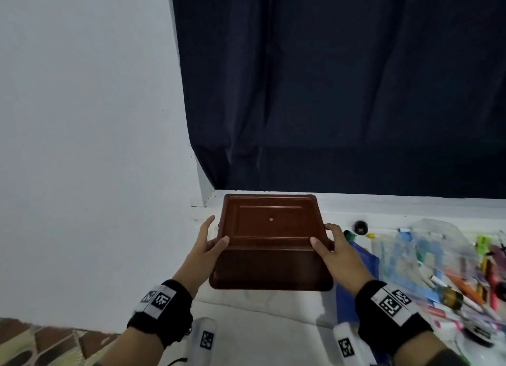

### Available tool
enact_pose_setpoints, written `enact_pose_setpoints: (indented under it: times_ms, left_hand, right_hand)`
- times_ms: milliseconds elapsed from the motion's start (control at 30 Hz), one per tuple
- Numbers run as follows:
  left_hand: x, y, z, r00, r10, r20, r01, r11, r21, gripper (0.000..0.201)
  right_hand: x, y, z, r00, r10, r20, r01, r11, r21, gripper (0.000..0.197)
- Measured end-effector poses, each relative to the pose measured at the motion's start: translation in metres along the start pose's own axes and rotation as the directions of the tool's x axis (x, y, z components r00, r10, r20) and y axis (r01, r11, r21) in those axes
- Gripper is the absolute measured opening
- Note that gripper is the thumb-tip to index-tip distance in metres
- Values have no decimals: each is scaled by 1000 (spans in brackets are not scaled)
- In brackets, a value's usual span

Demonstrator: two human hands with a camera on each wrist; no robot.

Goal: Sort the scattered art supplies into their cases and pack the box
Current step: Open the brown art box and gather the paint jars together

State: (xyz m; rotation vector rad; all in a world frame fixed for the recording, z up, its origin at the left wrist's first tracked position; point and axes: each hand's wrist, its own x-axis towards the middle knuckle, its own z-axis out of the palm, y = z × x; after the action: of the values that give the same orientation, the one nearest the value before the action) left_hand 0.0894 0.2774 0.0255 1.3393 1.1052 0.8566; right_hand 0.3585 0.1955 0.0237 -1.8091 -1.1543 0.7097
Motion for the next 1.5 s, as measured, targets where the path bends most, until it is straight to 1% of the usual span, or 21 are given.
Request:
enact_pose_setpoints:
  times_ms: [67,133,200,233,300,367,433,567,600,633,700,867,933,1000,1133,1200,1233,1333,1367,1433,1500]
  left_hand:
    - [-11,-6,-6,998,60,25,-59,997,-59,68]
    - [-26,-12,-12,990,126,58,-120,989,-91,82]
    - [-44,-18,-16,979,178,103,-175,984,-36,97]
    - [-53,-21,-17,974,190,126,-192,981,0,102]
    - [-70,-22,-16,972,190,141,-197,980,37,110]
    - [-88,-18,-11,975,194,111,-195,981,-2,103]
    - [-108,-10,-3,981,176,81,-171,983,-69,79]
    - [-138,-9,4,986,152,62,-144,982,-122,64]
    - [-144,-11,5,987,151,44,-145,981,-126,55]
    - [-150,-12,7,989,145,36,-140,983,-122,46]
    - [-160,-16,8,990,140,19,-137,983,-122,43]
    - [-178,-16,2,994,109,-19,-111,979,-171,65]
    - [-186,-16,-1,991,132,-39,-137,976,-172,79]
    - [-198,-14,-6,985,167,-34,-171,963,-211,92]
    - [-226,-24,-15,981,193,14,-187,964,-189,112]
    - [-238,-39,-17,984,174,40,-164,971,-172,106]
    - [-241,-41,-15,986,160,43,-149,970,-192,95]
    - [-249,-49,-15,999,33,-28,-39,966,-255,41]
    - [-255,-50,-14,999,22,-40,-32,962,-269,33]
    - [-270,-55,-11,995,93,24,-82,955,-284,40]
    - [-285,-65,-12,992,120,35,-107,961,-256,47]
  right_hand:
    - [-13,6,-5,999,-36,-24,38,992,118,38]
    - [-30,12,-9,996,-85,-5,85,985,149,55]
    - [-51,15,-11,990,-133,42,126,983,133,71]
    - [-62,14,-13,988,-144,61,134,980,146,73]
    - [-82,10,-16,989,-132,59,112,959,260,61]
    - [-100,1,-19,996,-68,65,36,912,408,47]
    - [-116,-5,-22,995,-21,95,-25,889,458,39]
    - [-140,3,-15,998,33,61,-57,896,441,59]
    - [-146,7,-14,997,53,58,-73,895,440,63]
    - [-150,9,-13,995,75,62,-95,890,446,66]
    - [-158,12,-14,991,120,56,-133,894,428,62]
    - [-178,2,-22,996,85,12,-80,864,497,34]
    - [-188,-2,-27,998,47,-32,-21,831,556,44]
    - [-199,2,-32,996,9,-85,44,797,602,71]
    - [-224,13,-34,995,-28,-93,86,705,704,73]
    - [-238,15,-33,994,-38,-100,99,684,723,61]
    - [-246,15,-32,995,-24,-97,87,682,726,55]
    - [-264,27,-21,989,107,-105,-2,712,702,57]
    - [-271,32,-17,980,153,-125,-27,731,682,53]
    - [-283,44,-8,953,233,-193,-54,759,649,38]
    - [-295,54,-2,931,262,-255,-46,776,630,29]
